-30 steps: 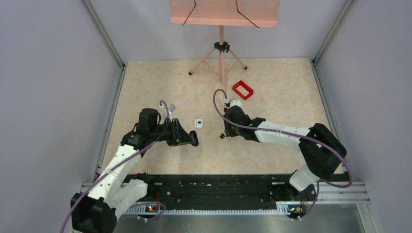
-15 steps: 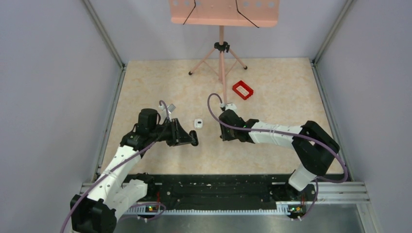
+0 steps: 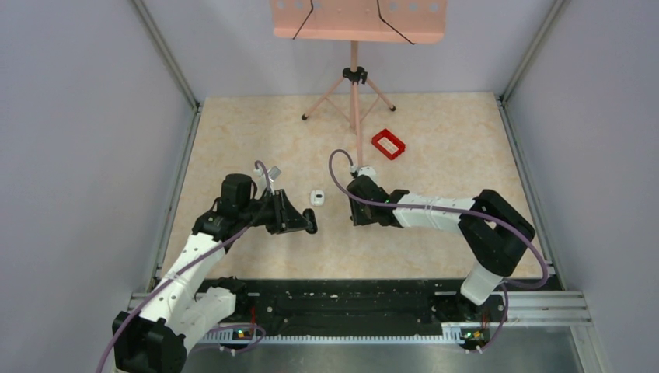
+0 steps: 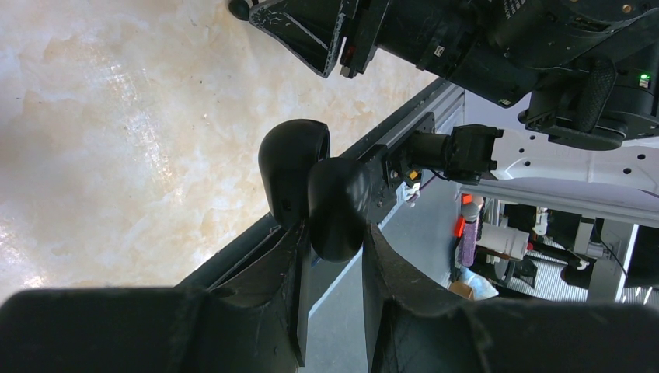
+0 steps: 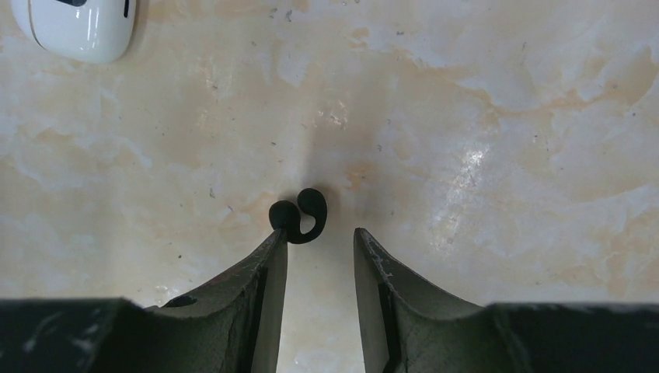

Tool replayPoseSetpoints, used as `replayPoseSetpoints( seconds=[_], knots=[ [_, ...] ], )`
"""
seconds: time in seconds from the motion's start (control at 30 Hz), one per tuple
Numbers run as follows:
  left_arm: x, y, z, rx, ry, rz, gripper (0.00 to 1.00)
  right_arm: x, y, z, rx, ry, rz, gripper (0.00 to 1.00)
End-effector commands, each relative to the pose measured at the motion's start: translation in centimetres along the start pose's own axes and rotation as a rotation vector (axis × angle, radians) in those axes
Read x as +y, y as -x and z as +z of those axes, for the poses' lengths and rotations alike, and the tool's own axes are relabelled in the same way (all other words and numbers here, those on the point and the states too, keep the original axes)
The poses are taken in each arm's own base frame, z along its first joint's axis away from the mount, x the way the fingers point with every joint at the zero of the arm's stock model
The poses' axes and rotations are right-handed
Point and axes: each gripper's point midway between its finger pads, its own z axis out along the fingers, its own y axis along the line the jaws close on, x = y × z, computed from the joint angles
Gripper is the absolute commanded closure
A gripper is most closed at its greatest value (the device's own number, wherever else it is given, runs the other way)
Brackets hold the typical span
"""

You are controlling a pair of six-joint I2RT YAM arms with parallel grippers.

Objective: Insert the wireless bluetooth earbuds into the charging case
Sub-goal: Pick up the right earbud from the center of the board, then insert the right earbud into the right side groove of the charging case.

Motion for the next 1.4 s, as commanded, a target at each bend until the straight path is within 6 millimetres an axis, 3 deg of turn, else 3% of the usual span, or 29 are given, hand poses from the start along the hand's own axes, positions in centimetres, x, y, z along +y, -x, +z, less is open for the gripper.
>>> replayPoseSetpoints(
  seconds=[0.0, 0.43, 0.6, 0.7, 0.93, 1.03, 1.17, 1.27, 1.37],
  knots=[
    [-1.3, 0.9, -0.4, -0.027, -0.039, 0.049, 1.00, 1.1, 1.9, 0.6, -0.048, 0.024, 0.027, 0.63],
    [-1.1, 0.8, -0.2, -0.021, -0.039, 0.045, 1.00, 2.0, 2.6, 1.2, -0.043, 0.063, 0.037, 0.71],
    [-1.1, 0.7, -0.2, -0.018, -0.041, 0.044, 1.00, 2.2, 3.0, 1.0, -0.052, 0.070, 0.039, 0.83],
    [-1.0, 0.7, -0.2, -0.018, -0.041, 0.045, 1.00, 2.4, 3.3, 0.6, -0.059, 0.075, 0.041, 0.99],
    [-1.0, 0.7, -0.2, -0.021, -0.044, 0.047, 1.00, 2.0, 4.0, -0.9, -0.076, 0.078, 0.037, 1.00],
    [-1.1, 0.6, -0.1, -0.014, -0.053, 0.048, 1.00, 1.7, 4.0, -2.1, -0.085, 0.125, 0.025, 1.00],
    [-2.4, -0.2, -0.2, 0.034, -0.143, 0.077, 1.00, 1.6, 5.4, -6.2, -0.206, 0.292, 0.023, 1.00],
    [-3.5, -0.2, -0.7, 0.022, -0.175, 0.149, 1.00, 0.1, 5.6, -9.3, -0.254, 0.304, 0.013, 1.00],
    [-5.3, 0.0, -1.6, -0.006, -0.224, 0.263, 1.00, -0.1, 5.5, -12.4, -0.274, 0.346, -0.028, 1.00]
  ],
)
